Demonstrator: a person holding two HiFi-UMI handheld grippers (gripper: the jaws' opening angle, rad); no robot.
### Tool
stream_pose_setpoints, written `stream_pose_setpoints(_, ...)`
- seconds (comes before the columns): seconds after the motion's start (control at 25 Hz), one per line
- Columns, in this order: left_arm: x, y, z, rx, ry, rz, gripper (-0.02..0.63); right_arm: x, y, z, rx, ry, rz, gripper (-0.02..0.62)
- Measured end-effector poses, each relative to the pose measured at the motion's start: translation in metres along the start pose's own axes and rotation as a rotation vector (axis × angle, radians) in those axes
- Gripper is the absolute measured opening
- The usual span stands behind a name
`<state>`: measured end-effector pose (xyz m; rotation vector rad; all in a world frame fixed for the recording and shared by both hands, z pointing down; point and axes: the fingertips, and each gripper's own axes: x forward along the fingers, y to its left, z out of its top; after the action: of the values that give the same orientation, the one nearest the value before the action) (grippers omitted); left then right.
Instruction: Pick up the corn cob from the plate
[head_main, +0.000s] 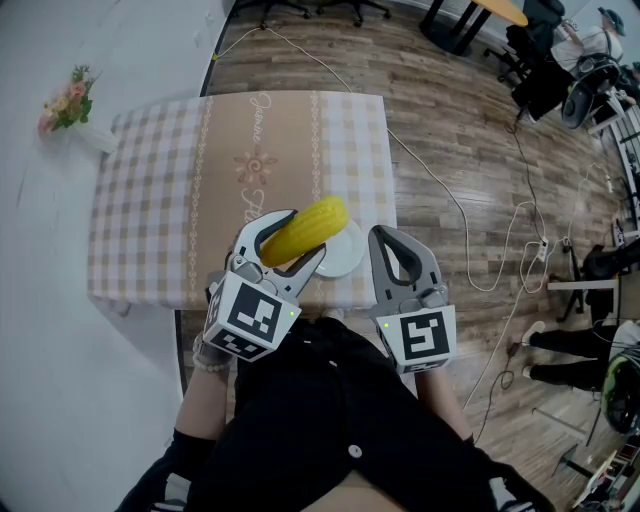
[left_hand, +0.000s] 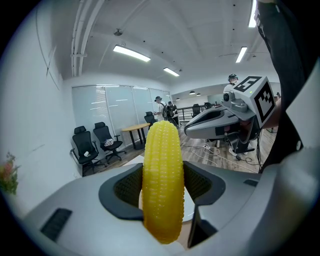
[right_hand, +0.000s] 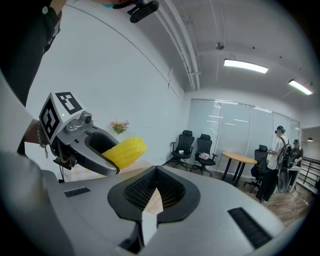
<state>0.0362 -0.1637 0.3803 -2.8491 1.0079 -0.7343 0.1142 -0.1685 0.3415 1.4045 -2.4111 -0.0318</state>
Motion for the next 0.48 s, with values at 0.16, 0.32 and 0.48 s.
stream_pose_setpoints(0.16,0.0009,-0.0016,-0.0004,0.005,-0.001,-0.003,0.255,-0.0015,-0.0018,-0.0021,0.001,0.001,-0.006,0.041)
stream_pose_setpoints(0.32,0.0017,-0.0011,-0.0002,0.006,0.002,-0.008,0.255,-0.0013,0.0002,-0.0027,-0.015,0.030,0.006,0.041)
stream_pose_setpoints(0.48,0.0017,-0.0016,-0.0001,0.008,0.000,-0.010,0.255,-0.0015,0.0017,-0.0028,-0.012,0.030,0.007,0.041)
